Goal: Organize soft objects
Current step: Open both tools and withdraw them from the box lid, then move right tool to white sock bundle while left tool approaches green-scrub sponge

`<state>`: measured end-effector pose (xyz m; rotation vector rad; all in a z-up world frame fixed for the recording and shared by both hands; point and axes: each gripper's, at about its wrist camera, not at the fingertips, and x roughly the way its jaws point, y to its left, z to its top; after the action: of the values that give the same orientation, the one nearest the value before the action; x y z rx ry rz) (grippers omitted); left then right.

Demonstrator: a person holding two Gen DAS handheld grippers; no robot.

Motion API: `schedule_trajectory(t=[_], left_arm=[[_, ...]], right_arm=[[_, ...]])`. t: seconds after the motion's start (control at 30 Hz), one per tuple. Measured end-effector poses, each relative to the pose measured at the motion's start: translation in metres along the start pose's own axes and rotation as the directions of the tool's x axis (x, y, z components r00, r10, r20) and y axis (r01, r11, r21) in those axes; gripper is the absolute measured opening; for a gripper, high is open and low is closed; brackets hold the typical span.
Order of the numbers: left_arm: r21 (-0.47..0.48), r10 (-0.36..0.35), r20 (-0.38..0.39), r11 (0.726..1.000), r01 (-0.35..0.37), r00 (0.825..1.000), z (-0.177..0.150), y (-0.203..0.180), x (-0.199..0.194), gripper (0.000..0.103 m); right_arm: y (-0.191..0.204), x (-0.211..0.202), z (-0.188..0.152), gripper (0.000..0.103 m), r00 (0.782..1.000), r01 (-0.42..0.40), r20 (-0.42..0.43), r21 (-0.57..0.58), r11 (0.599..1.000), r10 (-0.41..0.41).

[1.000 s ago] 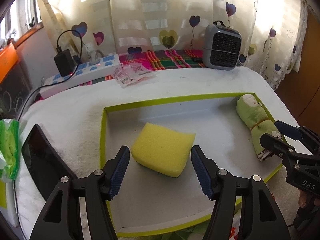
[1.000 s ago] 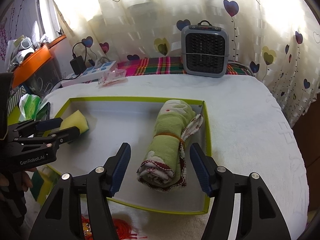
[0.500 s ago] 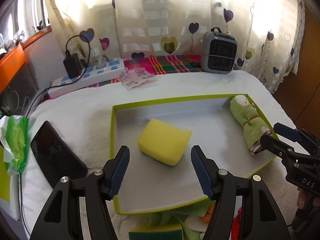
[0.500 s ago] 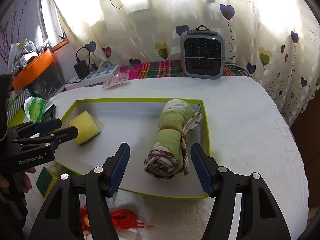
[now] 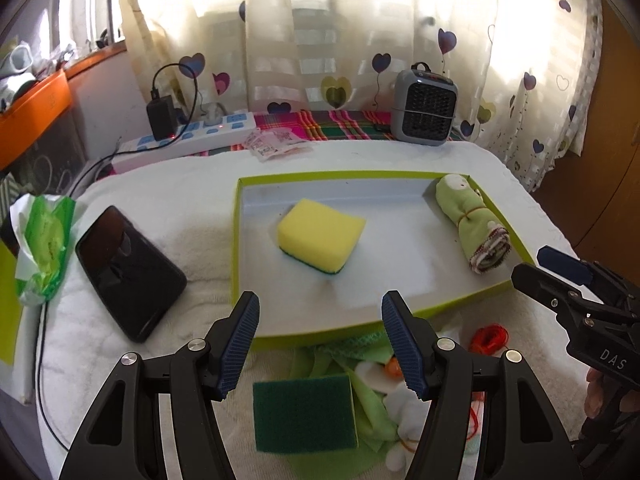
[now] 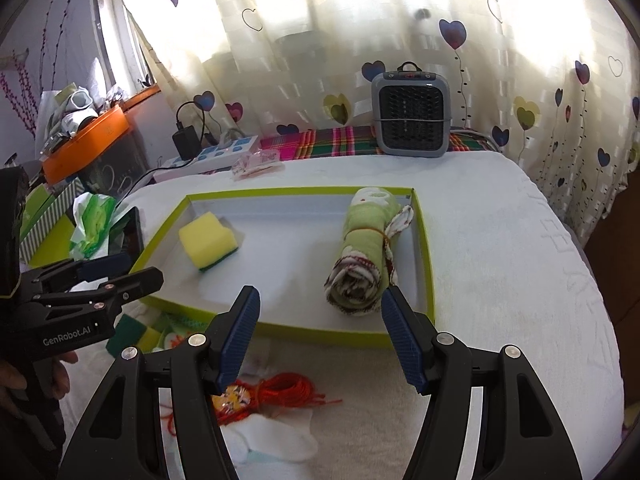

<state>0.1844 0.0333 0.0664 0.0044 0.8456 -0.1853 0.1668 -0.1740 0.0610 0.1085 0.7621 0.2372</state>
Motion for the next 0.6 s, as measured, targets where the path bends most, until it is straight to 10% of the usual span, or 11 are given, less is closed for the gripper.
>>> schedule_trajectory(t=[0.6], left_arm=[[-0.093, 0.007, 0.023, 0.996, -0.005, 1.000, -0.049, 0.027, -0.030, 0.063]], right_arm=[[0.007, -0.022, -0.048, 0.064, 0.999, -0.028, -0.039, 0.076, 0.997, 0.031]])
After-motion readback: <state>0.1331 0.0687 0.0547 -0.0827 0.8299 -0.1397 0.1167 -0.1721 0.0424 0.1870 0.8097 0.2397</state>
